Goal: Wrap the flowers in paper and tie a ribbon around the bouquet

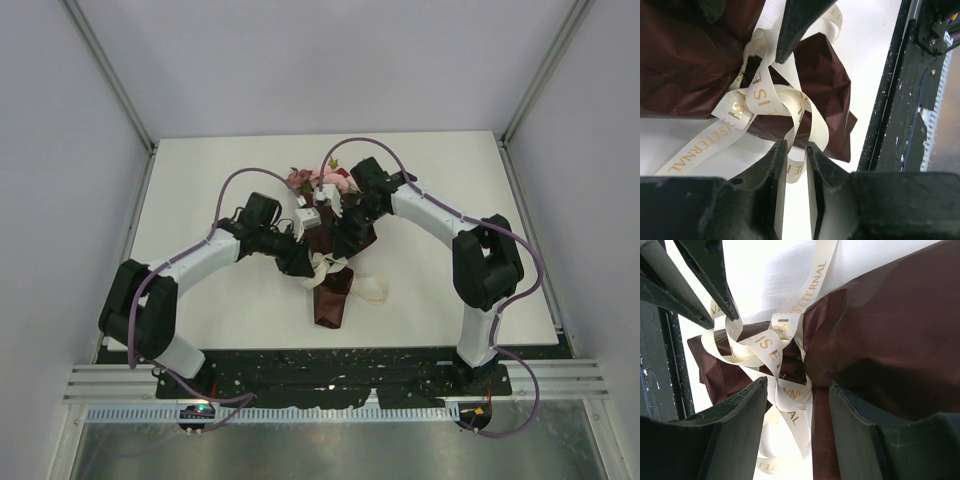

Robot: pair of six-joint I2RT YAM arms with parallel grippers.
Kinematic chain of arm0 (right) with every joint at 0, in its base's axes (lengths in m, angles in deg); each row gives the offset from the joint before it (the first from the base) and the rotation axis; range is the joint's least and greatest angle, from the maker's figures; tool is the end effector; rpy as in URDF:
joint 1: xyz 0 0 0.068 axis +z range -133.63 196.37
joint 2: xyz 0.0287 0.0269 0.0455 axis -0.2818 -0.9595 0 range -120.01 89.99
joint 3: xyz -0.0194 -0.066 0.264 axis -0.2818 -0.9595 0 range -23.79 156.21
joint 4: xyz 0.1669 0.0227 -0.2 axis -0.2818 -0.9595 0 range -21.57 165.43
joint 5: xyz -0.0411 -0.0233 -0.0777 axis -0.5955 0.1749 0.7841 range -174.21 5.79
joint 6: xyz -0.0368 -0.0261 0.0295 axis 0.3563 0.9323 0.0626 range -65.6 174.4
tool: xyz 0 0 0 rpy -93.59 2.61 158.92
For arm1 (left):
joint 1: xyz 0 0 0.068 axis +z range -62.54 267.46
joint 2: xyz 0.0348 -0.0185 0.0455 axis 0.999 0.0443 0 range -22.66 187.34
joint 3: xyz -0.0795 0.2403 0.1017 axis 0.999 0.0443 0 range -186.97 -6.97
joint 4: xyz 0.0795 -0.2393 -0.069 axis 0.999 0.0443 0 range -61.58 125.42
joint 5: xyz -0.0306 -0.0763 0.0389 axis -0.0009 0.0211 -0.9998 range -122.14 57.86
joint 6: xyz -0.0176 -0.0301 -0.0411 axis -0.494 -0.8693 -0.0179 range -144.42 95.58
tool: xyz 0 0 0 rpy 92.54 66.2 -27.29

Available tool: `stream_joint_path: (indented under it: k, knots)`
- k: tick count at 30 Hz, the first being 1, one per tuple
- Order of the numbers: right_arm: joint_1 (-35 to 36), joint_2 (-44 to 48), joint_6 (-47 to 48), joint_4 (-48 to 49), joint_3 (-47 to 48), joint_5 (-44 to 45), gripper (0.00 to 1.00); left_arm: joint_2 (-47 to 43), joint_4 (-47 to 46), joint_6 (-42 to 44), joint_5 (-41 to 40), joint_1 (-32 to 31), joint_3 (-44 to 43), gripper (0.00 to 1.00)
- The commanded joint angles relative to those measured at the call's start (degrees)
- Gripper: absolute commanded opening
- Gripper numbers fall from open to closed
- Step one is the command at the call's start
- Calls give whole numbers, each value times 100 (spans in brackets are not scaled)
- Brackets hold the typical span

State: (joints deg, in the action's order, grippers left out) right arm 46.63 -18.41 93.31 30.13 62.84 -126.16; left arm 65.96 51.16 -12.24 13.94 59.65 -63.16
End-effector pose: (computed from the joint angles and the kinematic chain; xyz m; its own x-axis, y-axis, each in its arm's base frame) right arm 0.3268 0.2182 0.2363 -0.2423 -0.6823 -0.6898 -0.9663 0.1061 0.2344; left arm 0.2614 -0.1668 0.2156 -0.5646 0.4633 -0.6831 0.8252 0.3312 -0.4575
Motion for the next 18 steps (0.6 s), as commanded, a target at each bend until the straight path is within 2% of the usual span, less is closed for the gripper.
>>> stream_joint_path:
  k: [1, 5, 9, 18]
  knots:
    - [6, 100, 160, 47, -93, -164, 57, -328, -656, -251, 14, 4, 160, 29]
    - [6, 144, 195, 56, -181, -181, 56, -792, -1594, -786, 225, 258, 633, 48]
    - [6, 144, 195, 56, -190, -208, 51, -969, -1844, -867, 182, 294, 811, 49]
    - [6, 117, 195, 65, -199, -225, 45, -153, -1588, -1182, -205, 171, 441, 49]
